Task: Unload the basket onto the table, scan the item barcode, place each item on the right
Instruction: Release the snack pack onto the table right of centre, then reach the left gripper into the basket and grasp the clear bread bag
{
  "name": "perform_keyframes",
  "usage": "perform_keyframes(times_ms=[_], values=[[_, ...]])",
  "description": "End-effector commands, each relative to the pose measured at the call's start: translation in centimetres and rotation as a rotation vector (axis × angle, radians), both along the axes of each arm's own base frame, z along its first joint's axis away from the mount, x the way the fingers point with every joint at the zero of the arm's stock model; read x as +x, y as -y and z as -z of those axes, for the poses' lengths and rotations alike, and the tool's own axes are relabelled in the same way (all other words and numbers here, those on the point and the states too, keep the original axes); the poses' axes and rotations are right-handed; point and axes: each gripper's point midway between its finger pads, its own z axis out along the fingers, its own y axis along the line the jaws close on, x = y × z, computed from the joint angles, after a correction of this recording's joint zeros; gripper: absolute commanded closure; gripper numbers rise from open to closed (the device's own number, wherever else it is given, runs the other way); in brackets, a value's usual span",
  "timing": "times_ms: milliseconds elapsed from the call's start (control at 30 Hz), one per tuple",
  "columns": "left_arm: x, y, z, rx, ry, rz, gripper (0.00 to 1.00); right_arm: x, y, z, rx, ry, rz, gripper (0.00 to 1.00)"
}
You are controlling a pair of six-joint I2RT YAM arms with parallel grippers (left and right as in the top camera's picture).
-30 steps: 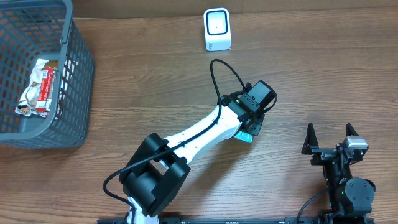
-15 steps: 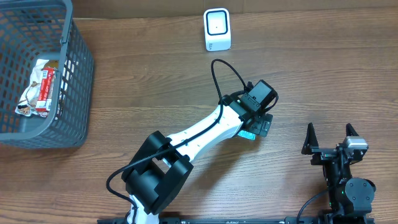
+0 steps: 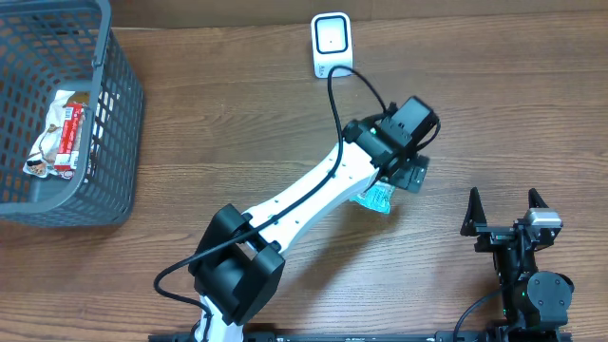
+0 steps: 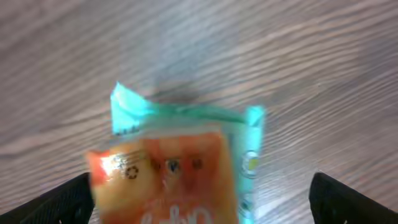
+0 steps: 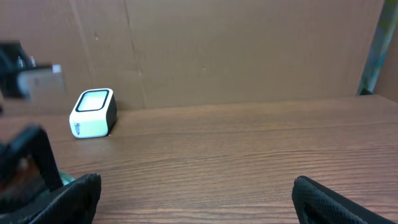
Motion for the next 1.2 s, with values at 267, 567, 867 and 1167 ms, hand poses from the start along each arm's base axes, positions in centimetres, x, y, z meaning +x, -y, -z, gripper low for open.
perform_keyframes(times_ms=[267,567,867,1167], values=[[2.0,-0.6,-5.4,-0.032,0.047,0.006,0.00,0.0,0.2,0.2,0.003,0.004,0.012,0.00],[6.8,-10.0,-9.8,0.089,0.096,-0.115,0.00,0.0,0.2,0.2,0.003,0.004,0.012,0.00],[10.8,-24.6,-19.3,0.132,0.240,-0.364,0.00,0.0,0.2,0.2,0.003,0.004,0.012,0.00],[10.5,-42.1,-25.3,0.184,0.389,-0.691,0.01,0.0,0.2,0.2,0.003,0.004,0.012,0.00]])
